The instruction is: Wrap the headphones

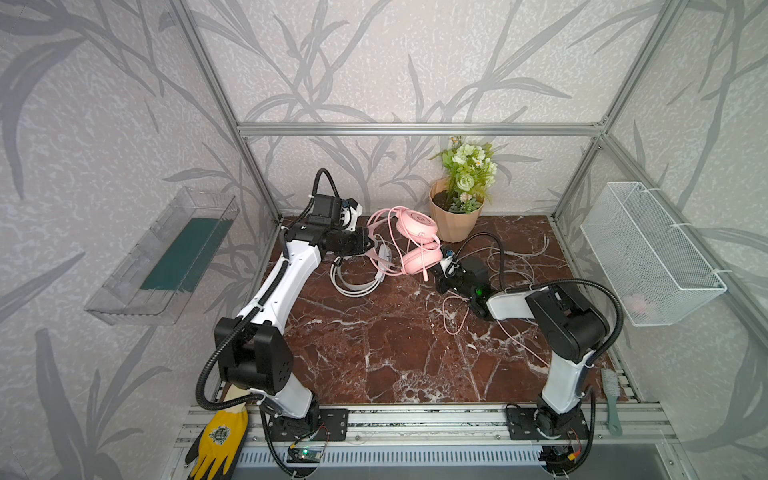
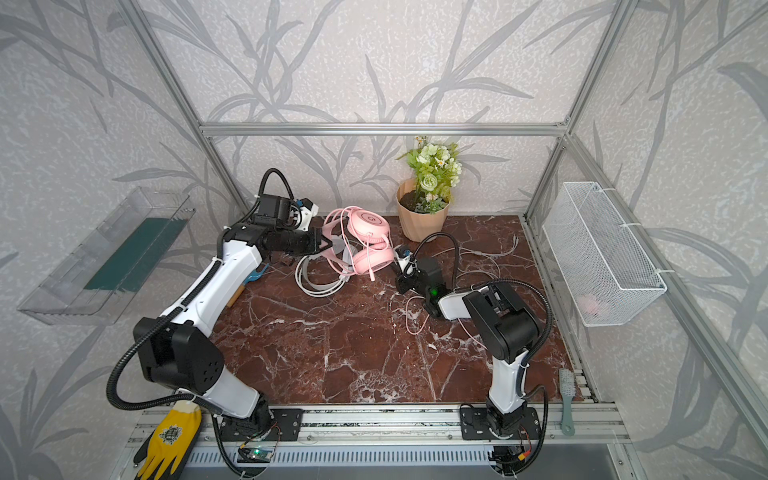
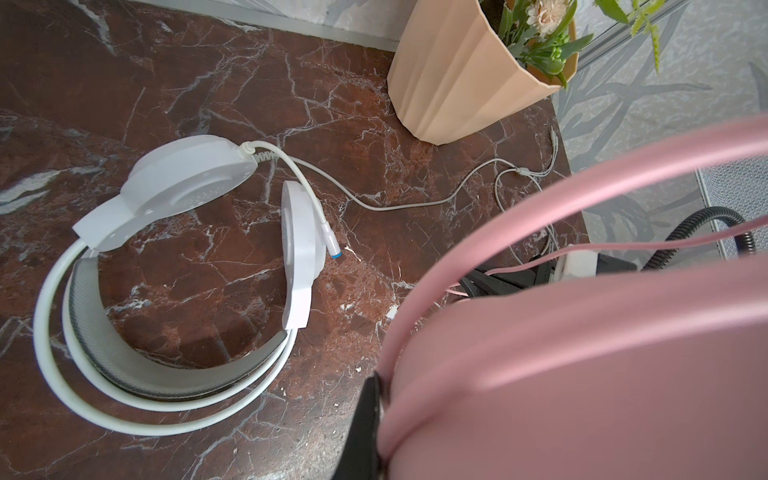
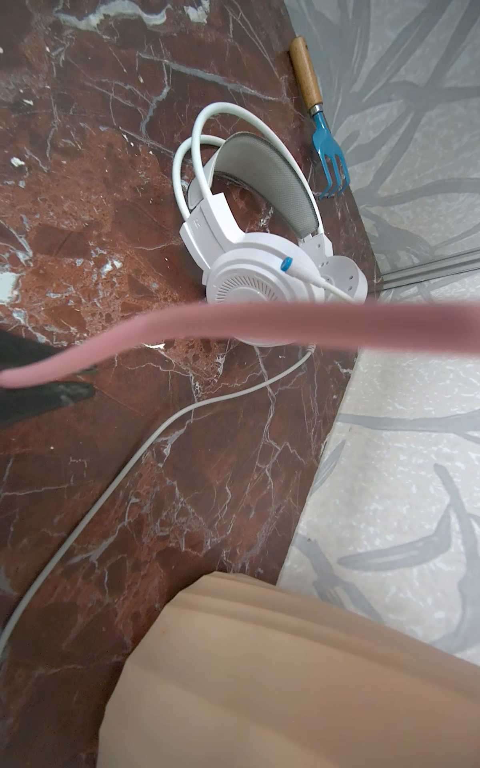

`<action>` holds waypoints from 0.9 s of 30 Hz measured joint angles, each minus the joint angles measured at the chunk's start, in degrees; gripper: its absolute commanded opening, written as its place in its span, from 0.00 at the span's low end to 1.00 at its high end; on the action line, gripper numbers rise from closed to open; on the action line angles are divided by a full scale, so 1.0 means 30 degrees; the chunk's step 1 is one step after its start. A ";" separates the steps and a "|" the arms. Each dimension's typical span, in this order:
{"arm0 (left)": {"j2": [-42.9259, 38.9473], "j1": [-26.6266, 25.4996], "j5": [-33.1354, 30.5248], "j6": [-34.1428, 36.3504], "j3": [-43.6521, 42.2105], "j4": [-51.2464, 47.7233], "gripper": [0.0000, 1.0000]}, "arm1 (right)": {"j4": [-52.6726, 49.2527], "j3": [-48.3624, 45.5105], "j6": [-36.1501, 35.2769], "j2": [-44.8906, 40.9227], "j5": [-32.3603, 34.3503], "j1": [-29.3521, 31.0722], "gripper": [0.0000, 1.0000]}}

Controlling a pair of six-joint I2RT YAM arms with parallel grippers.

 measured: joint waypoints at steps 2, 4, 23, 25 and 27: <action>-0.0080 0.0036 -0.0211 -0.0386 0.0007 0.0058 0.00 | 0.0437 -0.0546 0.0007 -0.0131 -0.0036 0.0087 0.00; -0.0124 0.0073 -0.0393 -0.0852 0.0015 0.0211 0.00 | 0.0546 -0.1246 -0.0015 -0.0379 -0.0095 0.0262 0.00; -0.0153 0.0066 -0.3599 -0.4153 0.0015 0.1013 0.00 | -0.5289 -0.2521 -0.4350 -0.6011 0.0219 0.4896 0.00; -0.0153 0.0066 -0.4073 -0.4138 0.0015 0.0729 0.00 | -0.6186 -0.2514 -0.4881 -0.6528 0.0248 0.5377 0.00; -0.0153 0.0066 -0.4510 -0.4167 0.0015 0.0539 0.00 | -0.6921 -0.2514 -0.5253 -0.7031 0.0270 0.5676 0.00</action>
